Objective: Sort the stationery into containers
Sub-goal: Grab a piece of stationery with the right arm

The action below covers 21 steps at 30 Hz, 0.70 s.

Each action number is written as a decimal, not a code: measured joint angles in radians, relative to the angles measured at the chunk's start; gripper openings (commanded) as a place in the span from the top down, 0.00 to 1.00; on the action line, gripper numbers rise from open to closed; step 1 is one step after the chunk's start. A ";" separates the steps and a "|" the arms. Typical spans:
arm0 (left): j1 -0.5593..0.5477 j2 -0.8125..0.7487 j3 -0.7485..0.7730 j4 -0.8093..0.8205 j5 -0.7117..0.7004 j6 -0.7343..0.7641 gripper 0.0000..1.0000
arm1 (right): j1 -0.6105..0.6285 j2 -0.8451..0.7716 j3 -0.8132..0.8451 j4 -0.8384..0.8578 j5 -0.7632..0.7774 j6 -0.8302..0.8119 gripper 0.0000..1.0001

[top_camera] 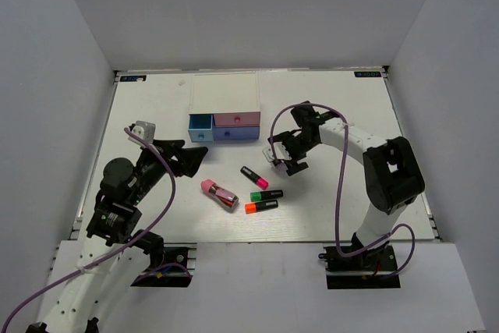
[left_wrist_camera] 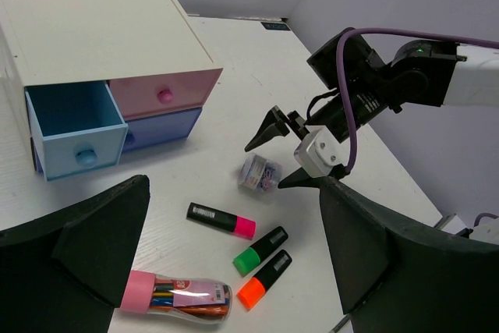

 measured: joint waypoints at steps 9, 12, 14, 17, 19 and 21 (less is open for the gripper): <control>0.002 0.000 0.000 0.000 0.000 0.000 0.00 | 0.012 0.075 0.066 -0.003 0.032 -0.020 0.14; 0.002 0.000 0.000 0.000 0.000 0.000 0.00 | 0.020 0.089 0.075 -0.010 0.049 -0.021 0.20; 0.002 0.000 0.000 0.000 0.000 0.000 0.00 | 0.021 0.093 0.082 -0.019 0.057 -0.021 0.29; 0.002 0.000 0.000 0.000 0.000 0.000 0.00 | 0.028 0.093 0.088 -0.031 0.060 -0.022 0.50; 0.002 0.000 0.000 0.000 0.000 0.000 0.00 | 0.032 0.093 0.097 -0.039 0.063 -0.006 0.62; 0.002 0.000 0.000 0.000 0.000 0.000 0.00 | 0.039 0.089 0.098 -0.048 0.063 0.012 0.73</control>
